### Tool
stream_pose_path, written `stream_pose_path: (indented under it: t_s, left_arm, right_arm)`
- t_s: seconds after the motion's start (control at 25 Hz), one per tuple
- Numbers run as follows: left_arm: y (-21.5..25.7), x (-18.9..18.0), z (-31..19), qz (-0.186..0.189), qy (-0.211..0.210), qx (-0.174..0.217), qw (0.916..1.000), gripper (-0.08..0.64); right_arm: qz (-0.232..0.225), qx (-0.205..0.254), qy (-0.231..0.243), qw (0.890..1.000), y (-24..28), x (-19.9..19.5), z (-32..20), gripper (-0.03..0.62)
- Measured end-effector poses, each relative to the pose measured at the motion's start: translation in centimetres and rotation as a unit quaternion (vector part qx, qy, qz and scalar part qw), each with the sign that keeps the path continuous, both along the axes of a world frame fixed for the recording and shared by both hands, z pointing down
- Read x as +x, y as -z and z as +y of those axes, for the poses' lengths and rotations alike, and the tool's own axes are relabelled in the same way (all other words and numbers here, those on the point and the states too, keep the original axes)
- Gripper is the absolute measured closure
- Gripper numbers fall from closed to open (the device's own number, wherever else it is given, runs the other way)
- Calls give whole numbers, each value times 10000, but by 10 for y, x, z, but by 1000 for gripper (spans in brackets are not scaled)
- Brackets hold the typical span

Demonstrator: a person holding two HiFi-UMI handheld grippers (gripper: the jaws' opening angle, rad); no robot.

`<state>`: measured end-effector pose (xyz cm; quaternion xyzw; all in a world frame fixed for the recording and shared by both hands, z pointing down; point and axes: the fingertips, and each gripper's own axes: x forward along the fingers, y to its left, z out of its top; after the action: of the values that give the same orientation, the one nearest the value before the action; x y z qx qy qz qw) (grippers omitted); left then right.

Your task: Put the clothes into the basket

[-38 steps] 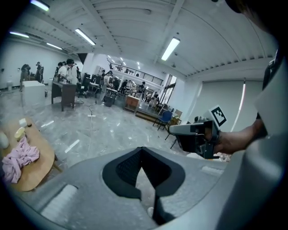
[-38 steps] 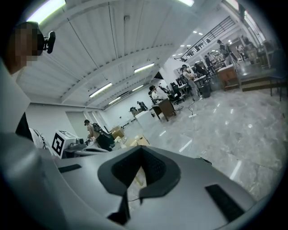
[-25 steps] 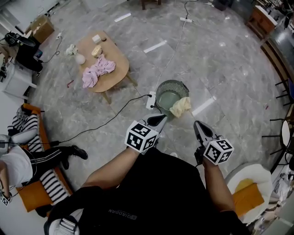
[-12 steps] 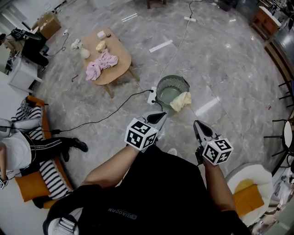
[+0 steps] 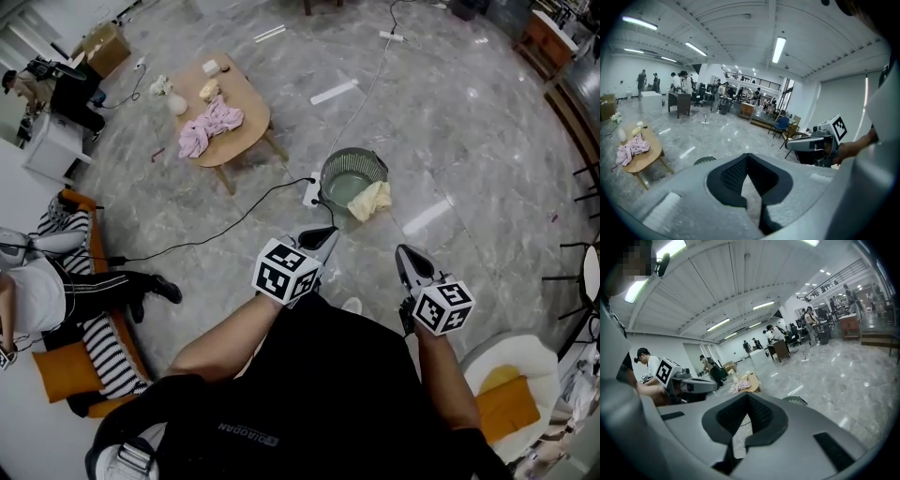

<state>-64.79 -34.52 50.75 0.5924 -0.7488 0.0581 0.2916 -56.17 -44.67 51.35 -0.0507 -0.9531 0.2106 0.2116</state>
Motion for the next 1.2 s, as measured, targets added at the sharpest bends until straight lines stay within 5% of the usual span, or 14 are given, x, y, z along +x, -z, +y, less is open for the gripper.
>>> stream_pose_path:
  t_s: [1.2]
  left_arm:
    - [0,4,-4,-33,9,4,10000,560]
  right_arm:
    - [0,-17,36,10000,-9,6,2,578]
